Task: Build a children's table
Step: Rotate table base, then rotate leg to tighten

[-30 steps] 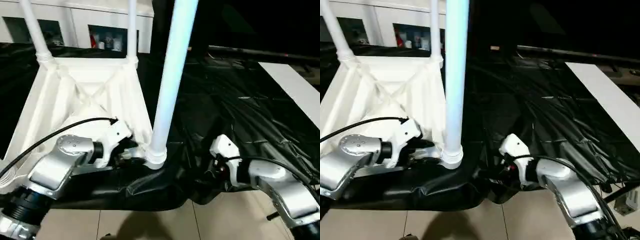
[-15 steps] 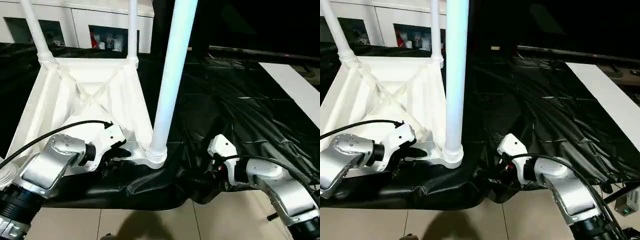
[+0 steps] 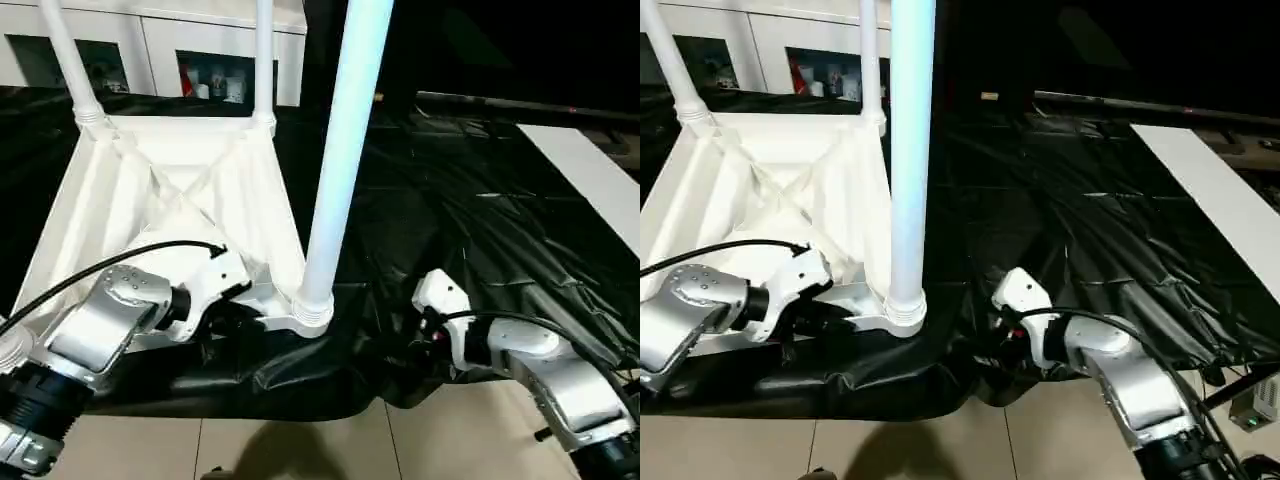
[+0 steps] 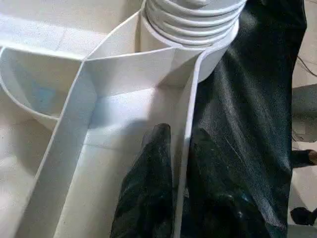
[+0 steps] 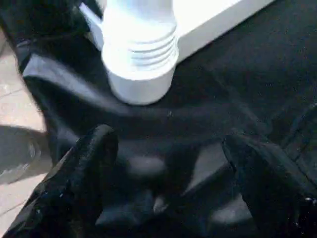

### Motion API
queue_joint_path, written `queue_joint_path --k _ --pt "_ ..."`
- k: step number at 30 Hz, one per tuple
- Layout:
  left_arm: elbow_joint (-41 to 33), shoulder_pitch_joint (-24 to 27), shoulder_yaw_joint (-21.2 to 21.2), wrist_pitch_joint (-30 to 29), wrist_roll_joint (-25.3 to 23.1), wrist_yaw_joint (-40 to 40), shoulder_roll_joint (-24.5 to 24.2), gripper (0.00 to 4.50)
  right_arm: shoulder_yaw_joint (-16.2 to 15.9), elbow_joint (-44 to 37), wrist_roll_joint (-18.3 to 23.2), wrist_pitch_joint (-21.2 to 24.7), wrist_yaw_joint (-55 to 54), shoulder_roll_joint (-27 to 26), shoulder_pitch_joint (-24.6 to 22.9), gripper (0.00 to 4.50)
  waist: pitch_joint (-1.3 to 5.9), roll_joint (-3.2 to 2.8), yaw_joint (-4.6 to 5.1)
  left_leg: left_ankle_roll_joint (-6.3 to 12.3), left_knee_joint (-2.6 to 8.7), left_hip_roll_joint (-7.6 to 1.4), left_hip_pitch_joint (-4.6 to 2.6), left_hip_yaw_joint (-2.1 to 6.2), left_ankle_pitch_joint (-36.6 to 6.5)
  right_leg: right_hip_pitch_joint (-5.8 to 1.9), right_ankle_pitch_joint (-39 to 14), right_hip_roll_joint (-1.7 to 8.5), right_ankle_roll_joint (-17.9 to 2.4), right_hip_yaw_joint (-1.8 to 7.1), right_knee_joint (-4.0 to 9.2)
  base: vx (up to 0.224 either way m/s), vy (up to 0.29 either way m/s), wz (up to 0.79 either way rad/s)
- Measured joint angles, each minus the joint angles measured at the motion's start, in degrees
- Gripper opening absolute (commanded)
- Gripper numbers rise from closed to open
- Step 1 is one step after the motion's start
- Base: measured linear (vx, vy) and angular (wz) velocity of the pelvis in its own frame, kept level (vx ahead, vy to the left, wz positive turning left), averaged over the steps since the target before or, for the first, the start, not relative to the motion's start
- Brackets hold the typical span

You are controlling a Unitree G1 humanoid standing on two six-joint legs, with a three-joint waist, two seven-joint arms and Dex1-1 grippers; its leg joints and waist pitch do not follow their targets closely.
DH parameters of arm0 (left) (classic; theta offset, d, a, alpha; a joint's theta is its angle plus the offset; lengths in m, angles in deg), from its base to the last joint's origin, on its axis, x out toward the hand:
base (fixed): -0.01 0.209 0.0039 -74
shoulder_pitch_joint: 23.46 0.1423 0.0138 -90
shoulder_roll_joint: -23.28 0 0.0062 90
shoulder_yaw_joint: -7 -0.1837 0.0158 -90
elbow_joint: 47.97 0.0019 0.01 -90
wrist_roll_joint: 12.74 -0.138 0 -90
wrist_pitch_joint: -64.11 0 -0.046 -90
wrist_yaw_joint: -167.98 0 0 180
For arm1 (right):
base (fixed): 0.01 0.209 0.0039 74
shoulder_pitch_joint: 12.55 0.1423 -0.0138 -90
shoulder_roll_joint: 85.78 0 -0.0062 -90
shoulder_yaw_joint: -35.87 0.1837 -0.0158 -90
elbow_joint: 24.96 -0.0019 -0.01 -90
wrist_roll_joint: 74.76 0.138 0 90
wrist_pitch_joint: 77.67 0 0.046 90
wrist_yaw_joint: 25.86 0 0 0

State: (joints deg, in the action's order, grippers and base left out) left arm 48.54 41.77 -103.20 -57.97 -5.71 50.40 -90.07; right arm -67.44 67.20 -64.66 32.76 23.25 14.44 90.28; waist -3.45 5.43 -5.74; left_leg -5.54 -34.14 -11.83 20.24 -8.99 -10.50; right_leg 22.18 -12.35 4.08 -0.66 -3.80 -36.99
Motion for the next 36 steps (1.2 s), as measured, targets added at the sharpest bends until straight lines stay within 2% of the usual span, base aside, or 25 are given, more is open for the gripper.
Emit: queue_joint_path --k 1,2,3,6,7,14,25,26,30,36 --pt "0.1 -0.2 -0.2 0.1 -0.2 -0.1 0.4 0.30 0.5 0.8 0.0 -0.4 -0.6 -0.9 0.6 3.81 0.00 -0.01 -0.01 0.00 0.00 0.00 0.00 0.00 0.0 0.00 0.0 0.01 0.0 0.00 0.00 0.000 0.000 0.00" --pt "0.5 -0.5 -0.4 0.4 -0.5 -0.2 1.2 0.29 1.3 1.3 0.4 -0.6 -0.9 -1.9 1.2 4.07 0.01 -0.01 -0.03 0.00 0.00 0.00 0.01 -0.03 0.0 -0.01 0.0 0.03 0.1 0.00 0.00 0.000 0.000 0.00" --pt "0.6 -0.7 -0.8 0.5 -0.7 -0.2 1.7 0.15 1.5 1.4 0.8 -0.6 -1.0 -2.4 1.4 4.14 0.01 -0.01 -0.05 0.00 0.00 0.00 0.00 -0.04 0.0 -0.03 -0.1 0.05 0.1 0.00 0.01 0.000 0.000 0.00" --pt "1.0 -1.4 -1.7 1.1 -1.2 -0.3 3.6 0.03 1.7 1.9 1.7 -0.6 -0.1 -3.1 1.7 4.24 0.03 0.02 -0.04 0.00 0.00 0.01 -0.01 -0.13 0.0 -0.08 0.0 0.10 0.1 0.01 0.03 0.000 0.000 0.00" --pt "1.1 -1.7 -2.2 1.0 -1.4 -0.6 4.2 0.00 1.6 2.4 1.6 -0.7 0.1 -3.1 1.7 4.44 0.03 0.02 -0.05 0.01 0.00 0.01 -0.02 -0.16 0.0 -0.09 0.0 0.12 0.1 0.03 0.02 0.000 0.000 0.00" --pt "4.5 -4.4 -3.3 1.8 -3.4 -1.5 8.0 0.00 1.5 8.2 0.7 -3.8 -0.4 -5.2 5.5 4.44 0.04 -0.07 -0.13 0.01 0.19 -0.01 -0.04 -0.43 0.0 -0.10 -0.1 0.19 0.2 0.05 0.01 0.000 0.000 0.00" --pt "5.7 -5.2 -3.9 3.1 -4.5 -1.2 9.4 0.00 1.3 16.7 0.3 -7.5 -1.9 -9.8 9.9 4.44 0.03 -0.20 -0.72 0.02 0.23 -0.03 0.11 -0.63 0.0 -0.10 -0.1 0.29 0.2 0.15 0.03 0.000 0.000 0.00" --pt "5.8 -5.2 -3.9 3.3 -4.6 -1.2 9.5 0.00 1.4 17.5 0.3 -7.9 -2.0 -10.3 10.4 4.29 0.03 -0.21 -0.72 0.02 0.23 -0.03 0.11 -0.65 0.0 -0.10 -0.1 0.30 0.2 0.17 0.03 0.000 0.000 0.00" --pt "6.1 -5.3 -3.9 3.6 -4.6 -1.2 9.7 0.00 1.6 19.2 0.4 -8.8 -1.6 -10.9 10.7 4.19 0.03 -0.25 -0.72 0.02 0.25 -0.03 0.15 -0.66 0.0 -0.11 -0.1 0.30 0.2 0.18 0.03 0.000 0.000 0.00" --pt "6.3 -5.3 -3.8 3.8 -5.0 -1.2 9.9 0.00 1.6 20.4 0.7 -10.0 -0.9 -11.0 10.7 3.66 0.04 -0.27 -0.72 0.02 0.27 -0.03 0.19 -0.66 0.0 -0.11 -0.2 0.31 0.3 0.19 0.03 0.000 0.000 0.00"
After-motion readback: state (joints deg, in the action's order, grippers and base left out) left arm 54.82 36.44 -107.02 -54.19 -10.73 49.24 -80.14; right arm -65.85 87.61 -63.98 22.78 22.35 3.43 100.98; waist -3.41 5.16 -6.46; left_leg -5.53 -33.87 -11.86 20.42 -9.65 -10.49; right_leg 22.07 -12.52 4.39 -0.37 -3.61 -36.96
